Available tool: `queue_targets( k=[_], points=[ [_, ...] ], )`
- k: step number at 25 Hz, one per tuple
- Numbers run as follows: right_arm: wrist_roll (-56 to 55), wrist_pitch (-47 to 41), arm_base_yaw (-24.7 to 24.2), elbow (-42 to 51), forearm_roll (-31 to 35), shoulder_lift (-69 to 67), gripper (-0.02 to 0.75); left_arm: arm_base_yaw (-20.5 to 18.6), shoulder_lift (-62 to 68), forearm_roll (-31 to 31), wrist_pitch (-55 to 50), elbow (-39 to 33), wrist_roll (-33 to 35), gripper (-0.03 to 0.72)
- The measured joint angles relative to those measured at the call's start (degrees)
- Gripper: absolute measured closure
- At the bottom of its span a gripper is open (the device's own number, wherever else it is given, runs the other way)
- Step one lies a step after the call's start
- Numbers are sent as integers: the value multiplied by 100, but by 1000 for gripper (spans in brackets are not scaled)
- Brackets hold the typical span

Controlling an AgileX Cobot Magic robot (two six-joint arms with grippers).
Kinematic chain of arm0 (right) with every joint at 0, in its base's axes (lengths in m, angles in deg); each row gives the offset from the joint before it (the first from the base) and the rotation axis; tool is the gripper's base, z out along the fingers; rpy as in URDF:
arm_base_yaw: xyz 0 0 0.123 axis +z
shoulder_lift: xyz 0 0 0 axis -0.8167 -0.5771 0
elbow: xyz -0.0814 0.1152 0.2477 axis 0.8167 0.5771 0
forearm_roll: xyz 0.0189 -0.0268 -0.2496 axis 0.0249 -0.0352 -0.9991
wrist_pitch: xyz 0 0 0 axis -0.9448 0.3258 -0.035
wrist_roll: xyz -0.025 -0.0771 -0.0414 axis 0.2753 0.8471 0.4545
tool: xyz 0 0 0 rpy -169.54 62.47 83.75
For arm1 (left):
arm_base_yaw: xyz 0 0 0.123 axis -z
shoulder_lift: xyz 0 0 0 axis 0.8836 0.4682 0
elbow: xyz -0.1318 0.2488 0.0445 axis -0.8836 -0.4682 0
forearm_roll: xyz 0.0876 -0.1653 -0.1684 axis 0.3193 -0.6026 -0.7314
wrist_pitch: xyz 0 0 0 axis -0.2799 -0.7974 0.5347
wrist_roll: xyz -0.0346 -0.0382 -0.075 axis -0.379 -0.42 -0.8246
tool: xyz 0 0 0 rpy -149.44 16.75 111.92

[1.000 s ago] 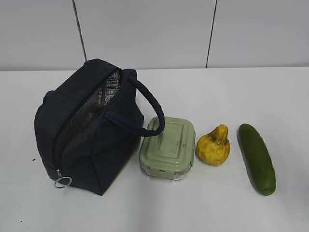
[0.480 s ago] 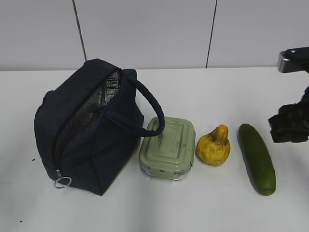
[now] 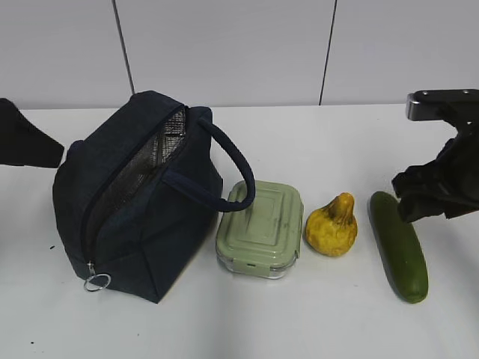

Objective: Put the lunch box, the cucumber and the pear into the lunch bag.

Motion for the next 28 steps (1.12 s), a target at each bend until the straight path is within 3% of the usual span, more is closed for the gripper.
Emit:
queue_targets(
  k=[7, 19, 21, 28],
  points=[
    [416, -119, -185, -464, 443, -426, 234, 0, 678, -119, 182, 58, 310, 306],
    [459, -217, -185, -1237, 529, -1418, 234, 0, 1108, -603, 324, 58, 712, 393],
    [459, -230, -185, -1315, 529, -1622, 234, 0, 1164, -653, 330, 58, 785, 428],
    [394, -268, -185, -1607, 408, -2172, 234, 0, 1191, -690, 382, 58, 920, 683]
  ],
)
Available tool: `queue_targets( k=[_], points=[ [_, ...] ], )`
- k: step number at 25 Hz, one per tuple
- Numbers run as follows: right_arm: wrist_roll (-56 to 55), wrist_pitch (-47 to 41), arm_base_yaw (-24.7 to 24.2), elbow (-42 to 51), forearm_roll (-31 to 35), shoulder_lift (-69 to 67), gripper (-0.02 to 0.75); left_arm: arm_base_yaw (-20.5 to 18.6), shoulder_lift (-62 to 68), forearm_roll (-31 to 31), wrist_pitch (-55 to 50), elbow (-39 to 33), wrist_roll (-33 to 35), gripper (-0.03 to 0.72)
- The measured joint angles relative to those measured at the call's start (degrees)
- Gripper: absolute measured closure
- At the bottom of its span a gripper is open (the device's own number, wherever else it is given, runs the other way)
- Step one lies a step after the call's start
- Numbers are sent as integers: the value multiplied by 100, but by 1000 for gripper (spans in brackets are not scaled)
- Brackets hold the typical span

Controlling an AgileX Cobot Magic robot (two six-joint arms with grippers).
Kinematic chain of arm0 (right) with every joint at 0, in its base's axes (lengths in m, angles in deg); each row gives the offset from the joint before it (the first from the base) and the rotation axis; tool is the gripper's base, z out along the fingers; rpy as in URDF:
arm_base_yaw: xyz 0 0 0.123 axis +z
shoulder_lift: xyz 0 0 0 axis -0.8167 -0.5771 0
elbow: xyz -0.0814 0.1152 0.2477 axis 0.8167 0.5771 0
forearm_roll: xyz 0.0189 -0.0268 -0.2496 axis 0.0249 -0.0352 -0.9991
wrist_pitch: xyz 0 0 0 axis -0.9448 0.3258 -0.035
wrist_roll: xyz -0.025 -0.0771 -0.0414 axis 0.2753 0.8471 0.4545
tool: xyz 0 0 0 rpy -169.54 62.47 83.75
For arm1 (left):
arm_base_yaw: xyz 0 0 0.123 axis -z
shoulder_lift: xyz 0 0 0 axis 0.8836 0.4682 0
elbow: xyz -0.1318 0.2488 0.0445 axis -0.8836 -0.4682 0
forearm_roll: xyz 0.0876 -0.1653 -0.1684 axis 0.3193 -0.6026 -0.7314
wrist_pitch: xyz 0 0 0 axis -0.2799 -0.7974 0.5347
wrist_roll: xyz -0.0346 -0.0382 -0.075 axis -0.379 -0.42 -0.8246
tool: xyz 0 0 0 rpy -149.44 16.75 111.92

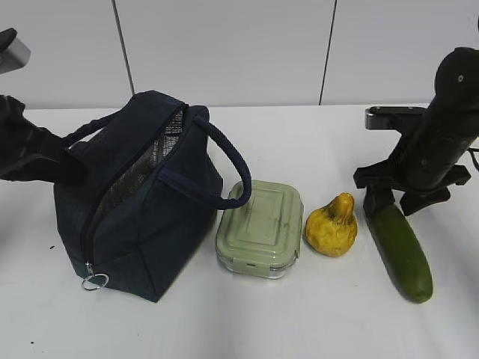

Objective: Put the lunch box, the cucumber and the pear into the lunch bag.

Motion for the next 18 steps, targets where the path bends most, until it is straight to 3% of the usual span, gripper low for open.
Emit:
queue_targets(
  k=[9, 13, 18],
  points=[
    [-140, -165, 0, -105, -341, -391, 242, 0, 0, -17, 12, 0, 30, 703],
    [-85, -262, 0, -128, -349, -474, 352, 0, 0, -17, 12, 0, 35, 703],
    [180, -377, 0, -443, -347, -223, 381, 0, 0, -36, 77, 0, 35, 704]
  ],
)
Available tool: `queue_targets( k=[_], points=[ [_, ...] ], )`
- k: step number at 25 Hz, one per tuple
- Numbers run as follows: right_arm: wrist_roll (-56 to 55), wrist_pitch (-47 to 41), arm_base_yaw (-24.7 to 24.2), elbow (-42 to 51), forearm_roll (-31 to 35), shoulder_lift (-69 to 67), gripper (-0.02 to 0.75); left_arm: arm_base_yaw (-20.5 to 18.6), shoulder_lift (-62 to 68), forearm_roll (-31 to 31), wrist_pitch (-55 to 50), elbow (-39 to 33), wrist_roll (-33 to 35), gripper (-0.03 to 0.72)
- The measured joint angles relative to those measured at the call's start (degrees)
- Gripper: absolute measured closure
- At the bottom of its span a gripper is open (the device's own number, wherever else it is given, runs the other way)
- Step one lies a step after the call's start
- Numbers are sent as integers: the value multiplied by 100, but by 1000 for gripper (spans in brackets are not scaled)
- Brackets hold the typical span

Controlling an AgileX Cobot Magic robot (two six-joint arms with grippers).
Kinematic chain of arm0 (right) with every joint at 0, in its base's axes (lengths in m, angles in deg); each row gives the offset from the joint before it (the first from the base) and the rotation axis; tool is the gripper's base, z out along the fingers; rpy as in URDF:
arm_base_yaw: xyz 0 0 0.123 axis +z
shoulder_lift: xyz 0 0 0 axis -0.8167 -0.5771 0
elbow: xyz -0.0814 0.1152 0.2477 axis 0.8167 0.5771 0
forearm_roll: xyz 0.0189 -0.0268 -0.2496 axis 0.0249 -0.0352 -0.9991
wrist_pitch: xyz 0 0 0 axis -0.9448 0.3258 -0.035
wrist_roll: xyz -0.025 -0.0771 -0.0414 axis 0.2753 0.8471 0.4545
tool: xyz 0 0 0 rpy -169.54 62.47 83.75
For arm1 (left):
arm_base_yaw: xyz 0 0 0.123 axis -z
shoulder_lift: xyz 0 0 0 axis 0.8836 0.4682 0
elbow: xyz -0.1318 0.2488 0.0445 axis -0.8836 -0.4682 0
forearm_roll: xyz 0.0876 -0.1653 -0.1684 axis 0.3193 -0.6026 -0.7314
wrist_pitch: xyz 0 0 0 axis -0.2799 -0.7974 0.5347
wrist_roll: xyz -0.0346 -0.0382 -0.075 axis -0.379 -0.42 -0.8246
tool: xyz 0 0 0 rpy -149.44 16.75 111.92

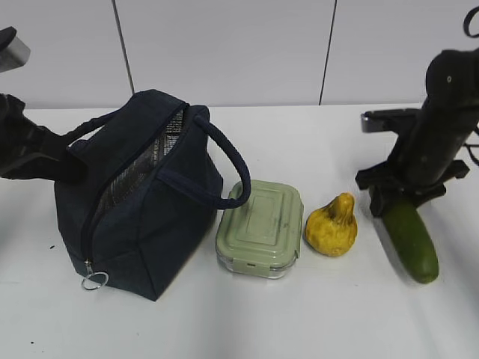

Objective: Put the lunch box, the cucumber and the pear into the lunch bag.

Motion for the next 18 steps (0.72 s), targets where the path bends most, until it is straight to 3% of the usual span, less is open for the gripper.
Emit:
queue_targets(
  k=[5, 11, 15, 18],
  points=[
    [441, -384, 308, -1125, 310, 799, 381, 0, 0, -5, 26, 0, 0, 704],
    [1512, -517, 1218, -2539, 2619, 928, 381, 0, 0, -46, 57, 0, 0, 704],
    [2016, 112, 1992, -2799, 3895, 623, 382, 0, 0, -88, 63, 0, 0, 704],
    [2525, 535, 2312, -2799, 4771, 219, 382, 0, 0, -90, 63, 0, 0, 704]
  ],
)
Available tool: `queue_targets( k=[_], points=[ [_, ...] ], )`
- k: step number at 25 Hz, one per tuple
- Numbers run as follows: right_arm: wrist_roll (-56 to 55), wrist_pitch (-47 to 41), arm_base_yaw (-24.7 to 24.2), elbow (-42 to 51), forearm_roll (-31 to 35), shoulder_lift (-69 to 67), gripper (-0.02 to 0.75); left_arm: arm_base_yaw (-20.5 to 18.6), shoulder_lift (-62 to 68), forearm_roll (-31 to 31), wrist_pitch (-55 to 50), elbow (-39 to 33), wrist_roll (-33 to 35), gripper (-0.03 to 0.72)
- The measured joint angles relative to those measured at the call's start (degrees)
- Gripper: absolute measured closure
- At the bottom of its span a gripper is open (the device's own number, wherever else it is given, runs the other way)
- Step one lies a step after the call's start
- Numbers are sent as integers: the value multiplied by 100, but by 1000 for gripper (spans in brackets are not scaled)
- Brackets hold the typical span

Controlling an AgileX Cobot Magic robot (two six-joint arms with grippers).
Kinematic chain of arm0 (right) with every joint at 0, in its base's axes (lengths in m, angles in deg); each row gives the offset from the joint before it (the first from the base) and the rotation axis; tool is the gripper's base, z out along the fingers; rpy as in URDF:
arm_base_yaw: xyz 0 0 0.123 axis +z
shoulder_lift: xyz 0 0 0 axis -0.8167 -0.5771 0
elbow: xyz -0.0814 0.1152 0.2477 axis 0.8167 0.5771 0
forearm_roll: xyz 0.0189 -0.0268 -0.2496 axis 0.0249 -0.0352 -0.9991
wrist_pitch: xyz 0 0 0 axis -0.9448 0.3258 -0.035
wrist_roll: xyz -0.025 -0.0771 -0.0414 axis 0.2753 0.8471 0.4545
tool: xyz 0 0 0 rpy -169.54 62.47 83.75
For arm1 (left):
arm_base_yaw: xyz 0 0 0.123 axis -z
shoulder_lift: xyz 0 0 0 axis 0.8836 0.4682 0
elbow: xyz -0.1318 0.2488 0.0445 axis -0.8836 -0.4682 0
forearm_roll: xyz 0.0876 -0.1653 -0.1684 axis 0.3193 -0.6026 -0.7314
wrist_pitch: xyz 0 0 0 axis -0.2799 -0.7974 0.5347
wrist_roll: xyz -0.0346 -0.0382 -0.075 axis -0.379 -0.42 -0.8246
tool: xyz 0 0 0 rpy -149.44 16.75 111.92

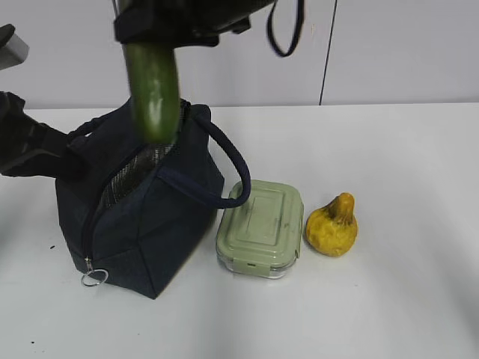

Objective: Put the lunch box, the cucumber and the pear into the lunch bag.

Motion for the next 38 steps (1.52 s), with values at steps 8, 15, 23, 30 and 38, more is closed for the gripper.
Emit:
queue_targets(
  k=[8, 15, 23, 30, 38],
  points=[
    [1101, 331, 153, 0, 880, -998, 382, 0, 0, -7, 4, 0, 0, 704],
    [1238, 175, 118, -6, 578, -1147, 262, 0, 0, -16, 11, 0, 0, 704],
    [1253, -265, -229, -14, -42, -695, 113, 0, 0, -18, 11, 0, 0, 704],
    [-279, -1268, -1443, -34, -1734, -170, 143, 0, 0, -18, 11, 0, 0, 704],
    [-1633, -2834, -1786, 120, -3903, -170, 156, 0, 0, -18, 16, 0, 0, 704]
  ],
)
